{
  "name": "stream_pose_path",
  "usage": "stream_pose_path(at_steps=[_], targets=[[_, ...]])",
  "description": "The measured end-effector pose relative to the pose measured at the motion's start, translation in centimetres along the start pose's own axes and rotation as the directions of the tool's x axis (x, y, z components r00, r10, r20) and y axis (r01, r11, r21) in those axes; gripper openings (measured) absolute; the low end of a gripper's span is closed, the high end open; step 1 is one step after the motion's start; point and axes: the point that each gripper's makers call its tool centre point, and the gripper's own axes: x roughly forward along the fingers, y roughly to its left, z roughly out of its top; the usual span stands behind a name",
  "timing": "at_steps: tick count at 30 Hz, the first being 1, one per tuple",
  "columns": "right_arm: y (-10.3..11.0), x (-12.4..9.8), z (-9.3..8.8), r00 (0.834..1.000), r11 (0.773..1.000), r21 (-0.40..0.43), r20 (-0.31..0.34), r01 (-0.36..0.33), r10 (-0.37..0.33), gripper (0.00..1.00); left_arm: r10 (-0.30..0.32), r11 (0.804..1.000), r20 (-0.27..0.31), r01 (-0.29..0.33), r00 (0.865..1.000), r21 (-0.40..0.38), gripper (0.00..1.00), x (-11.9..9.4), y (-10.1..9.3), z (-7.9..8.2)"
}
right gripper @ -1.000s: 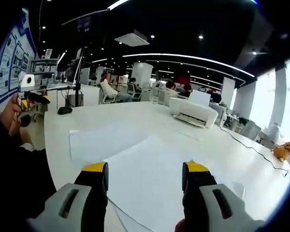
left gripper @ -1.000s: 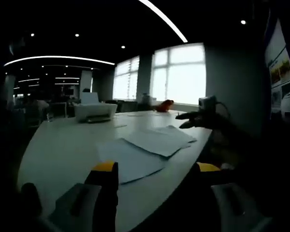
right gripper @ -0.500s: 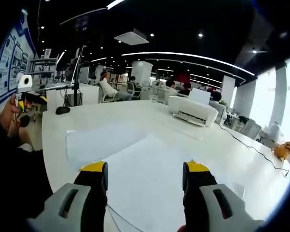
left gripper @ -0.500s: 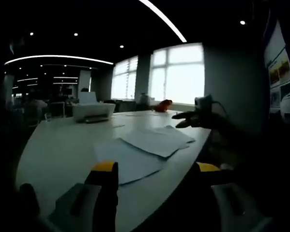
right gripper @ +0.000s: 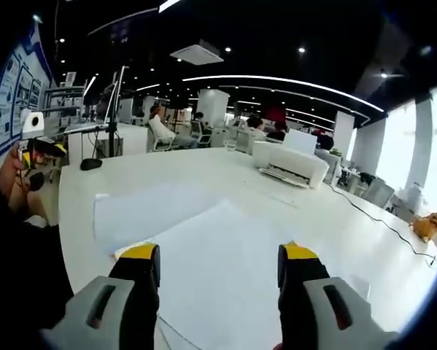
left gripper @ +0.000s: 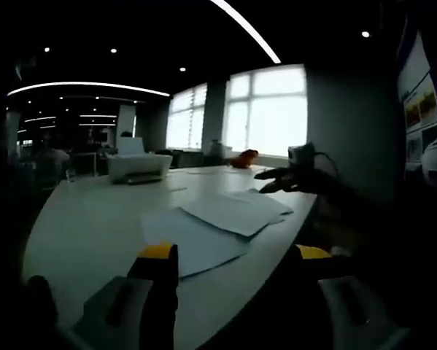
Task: Organize the stack of printing papers by aligning and flattening the scattered papers on the table
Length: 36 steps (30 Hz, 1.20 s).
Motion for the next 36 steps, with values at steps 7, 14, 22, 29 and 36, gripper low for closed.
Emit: stream_pose_path(at_steps=[7,14,22,29,36], targets=[[-0.7,0.8,-0.4,1.0,1.0,0.013,-0.012,0.002,-0.002,0.63,-0.001,1.0,-0.002,0.001,1.0,-0.002,0.66,0.0,0.0,-0.1],[-0.4,0.9,-0.4,1.0,1.0,0.015,-0.024,0.004,-0.004,0.64,-0.002,1.0,-0.001,0.002,1.0,-0.001,0.66,0.0,0.0,-0.1],[-0.6,1.1,-0.5,0.999,1.0,0.019,-0.042,0.01,-0.009,0.66,0.001,1.0,0.003,-0.001,1.0,-0.001,0.66,-0.2,0.1,0.0],[-0.9,2.0,-0.7,0.998,1.0,0.016,-0.064,0.016,-0.015,0.68,-0.004,1.0,0.001,0.004,1.0,-0.005,0.66,-0.2,-0.1,-0.4],[-1.2,2.4,-1.1,0.997,1.0,0.023,-0.078,0.021,-0.019,0.68,-0.001,1.0,0.0,0.001,1.0,-0.007,0.66,-0.1,0.0,-0.2]])
